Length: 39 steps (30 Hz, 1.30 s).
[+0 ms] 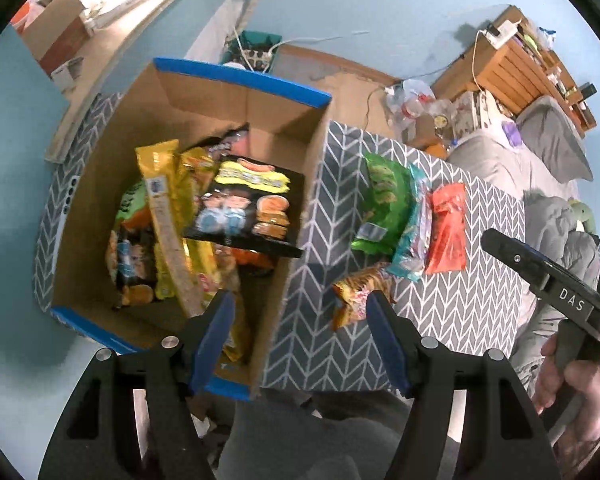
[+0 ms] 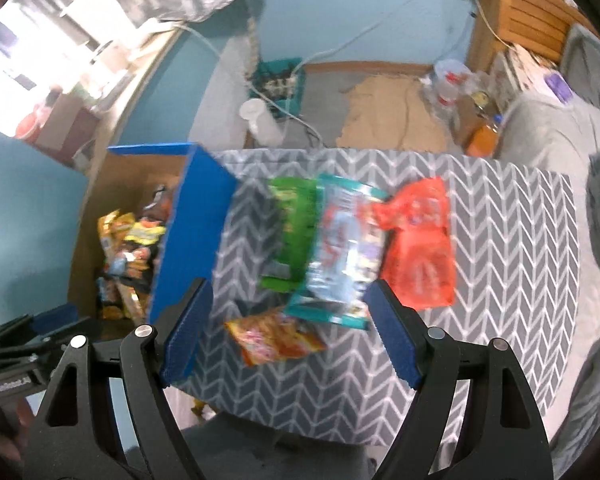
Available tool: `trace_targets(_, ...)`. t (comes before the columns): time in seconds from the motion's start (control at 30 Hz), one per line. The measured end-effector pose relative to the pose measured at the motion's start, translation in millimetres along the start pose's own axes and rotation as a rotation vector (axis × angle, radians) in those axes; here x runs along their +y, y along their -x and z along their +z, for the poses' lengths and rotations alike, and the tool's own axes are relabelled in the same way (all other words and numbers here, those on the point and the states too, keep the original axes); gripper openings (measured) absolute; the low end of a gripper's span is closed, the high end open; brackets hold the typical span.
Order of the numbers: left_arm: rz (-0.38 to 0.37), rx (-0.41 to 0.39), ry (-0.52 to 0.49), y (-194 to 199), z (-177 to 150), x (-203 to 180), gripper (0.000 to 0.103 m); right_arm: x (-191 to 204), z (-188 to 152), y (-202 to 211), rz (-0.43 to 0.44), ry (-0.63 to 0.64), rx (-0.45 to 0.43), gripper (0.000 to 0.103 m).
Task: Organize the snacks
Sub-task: 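Move both open tools back over the remaining snacks on the table, then grasp the orange-striped chip bag with left tool while right tool grasps orange bag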
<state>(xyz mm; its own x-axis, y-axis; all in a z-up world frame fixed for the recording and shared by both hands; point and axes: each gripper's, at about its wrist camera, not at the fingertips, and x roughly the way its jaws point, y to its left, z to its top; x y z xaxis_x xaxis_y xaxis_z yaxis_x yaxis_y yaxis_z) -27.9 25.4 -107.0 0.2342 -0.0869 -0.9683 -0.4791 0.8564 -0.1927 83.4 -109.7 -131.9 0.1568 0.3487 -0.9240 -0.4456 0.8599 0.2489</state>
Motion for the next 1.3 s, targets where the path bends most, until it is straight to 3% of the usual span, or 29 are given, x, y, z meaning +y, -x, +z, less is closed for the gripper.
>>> trace_targets(0.4, 0.009, 0.066, -0.032, -35, -1, -43, 0.071, -86, -3, -18, -0.049, -0.092, 0.081, 0.080)
trace_targets(0.53, -0.007, 0.104, -0.029, -53, -1, -56, 0.077, -101, -3, -31, -0.065, -0.092, 0.107, 0.080)
trace_targets(0.77, 0.015, 0.177, -0.004, -90, -5, -67, 0.077, -116, 7, -64, -0.062, -0.075, 0.157, 0.080)
trace_targets(1.0, 0.020, 0.240, 0.087, -121, -11, -69, 0.077, -118, 18, -90, -0.064, -0.043, 0.166, 0.080)
trace_targets(1.3, 0.029, 0.230, 0.247, -138, -18, -61, 0.078, -120, 30, -119, -0.075, -0.046, 0.197, 0.080)
